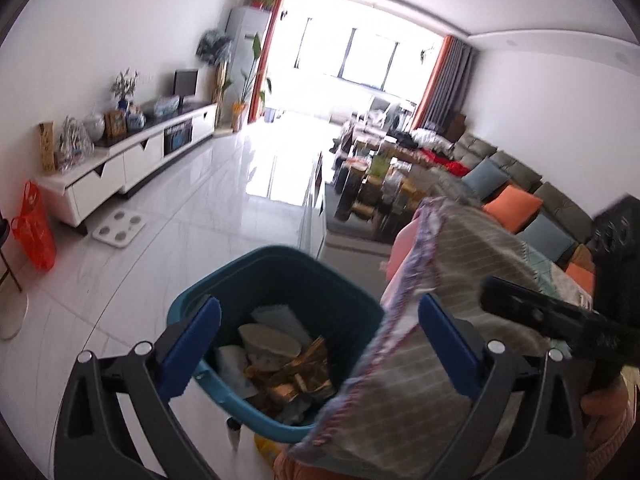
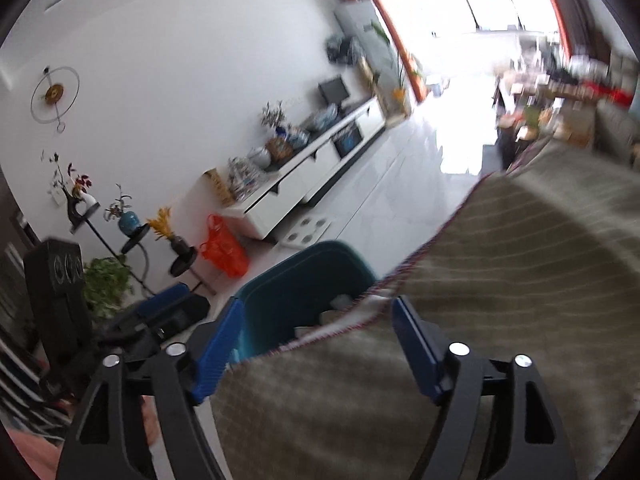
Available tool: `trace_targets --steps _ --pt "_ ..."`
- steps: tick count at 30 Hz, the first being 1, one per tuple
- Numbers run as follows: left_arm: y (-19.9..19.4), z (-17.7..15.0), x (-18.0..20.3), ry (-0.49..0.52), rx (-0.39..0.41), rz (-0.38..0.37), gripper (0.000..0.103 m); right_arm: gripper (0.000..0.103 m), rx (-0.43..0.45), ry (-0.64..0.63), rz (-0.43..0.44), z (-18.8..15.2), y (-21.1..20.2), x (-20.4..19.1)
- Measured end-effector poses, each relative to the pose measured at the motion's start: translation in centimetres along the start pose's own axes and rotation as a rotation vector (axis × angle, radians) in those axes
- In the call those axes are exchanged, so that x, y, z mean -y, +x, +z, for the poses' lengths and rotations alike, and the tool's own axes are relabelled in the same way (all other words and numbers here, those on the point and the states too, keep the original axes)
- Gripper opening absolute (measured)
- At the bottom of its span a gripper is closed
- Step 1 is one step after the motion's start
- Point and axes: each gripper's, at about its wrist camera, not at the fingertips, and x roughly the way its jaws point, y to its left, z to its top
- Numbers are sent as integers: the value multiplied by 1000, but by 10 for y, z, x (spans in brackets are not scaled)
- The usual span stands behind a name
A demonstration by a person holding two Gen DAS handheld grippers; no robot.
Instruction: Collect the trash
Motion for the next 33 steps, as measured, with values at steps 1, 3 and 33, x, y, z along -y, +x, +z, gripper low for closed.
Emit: trace_targets --steps 1,3,33 --pt "-2 0 6 6 13 1 99 93 20 -9 -23 -2 -8 0" --pt "-6 -3 22 18 37 -13 99 100 87 -31 -88 -11 -35 2" --pt "-27 -51 242 379 323 -224 99 100 554 101 -859 -106 -246 51"
